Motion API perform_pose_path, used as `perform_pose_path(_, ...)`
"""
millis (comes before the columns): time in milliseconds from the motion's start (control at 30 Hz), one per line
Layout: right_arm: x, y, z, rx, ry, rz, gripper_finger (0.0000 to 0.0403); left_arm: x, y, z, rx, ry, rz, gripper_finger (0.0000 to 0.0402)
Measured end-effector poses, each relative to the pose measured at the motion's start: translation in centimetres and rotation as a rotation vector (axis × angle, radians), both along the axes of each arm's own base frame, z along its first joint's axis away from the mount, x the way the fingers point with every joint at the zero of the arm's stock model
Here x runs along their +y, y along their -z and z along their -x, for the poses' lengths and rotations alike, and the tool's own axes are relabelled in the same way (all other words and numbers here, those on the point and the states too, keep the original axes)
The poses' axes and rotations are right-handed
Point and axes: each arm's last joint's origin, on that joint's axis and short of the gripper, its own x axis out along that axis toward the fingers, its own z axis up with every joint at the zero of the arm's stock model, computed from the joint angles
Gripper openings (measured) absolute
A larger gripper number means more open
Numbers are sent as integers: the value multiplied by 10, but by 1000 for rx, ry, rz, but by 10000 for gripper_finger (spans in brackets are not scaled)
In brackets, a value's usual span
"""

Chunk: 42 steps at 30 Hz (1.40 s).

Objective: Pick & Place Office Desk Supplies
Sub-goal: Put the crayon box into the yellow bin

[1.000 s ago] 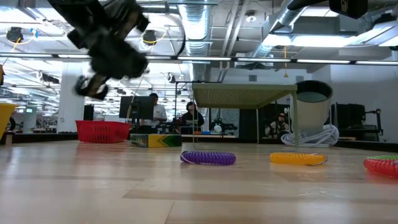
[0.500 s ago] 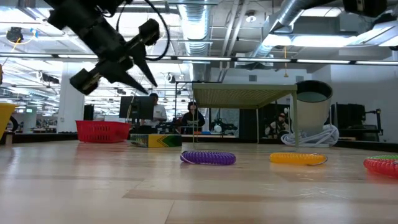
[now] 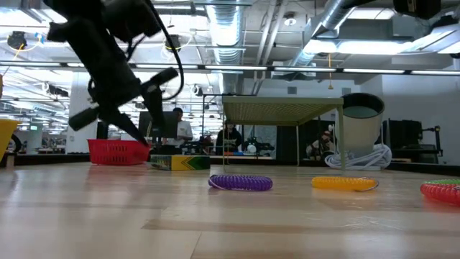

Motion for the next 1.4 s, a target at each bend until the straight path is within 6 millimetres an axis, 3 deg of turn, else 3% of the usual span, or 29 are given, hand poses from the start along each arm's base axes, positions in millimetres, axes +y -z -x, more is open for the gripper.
perform_pose_path(400,-1,0,-1,-3,6,-4,146,8,30,-12,80,-19,30,146)
perform_pose_path(1000,-1,0,-1,-3,6,-4,146,27,37,-11,83,-89,40,138)
perform_pose_path(1400,-1,0,-1,-2,6,-4,146,35,41,-8,128,-116,33,67)
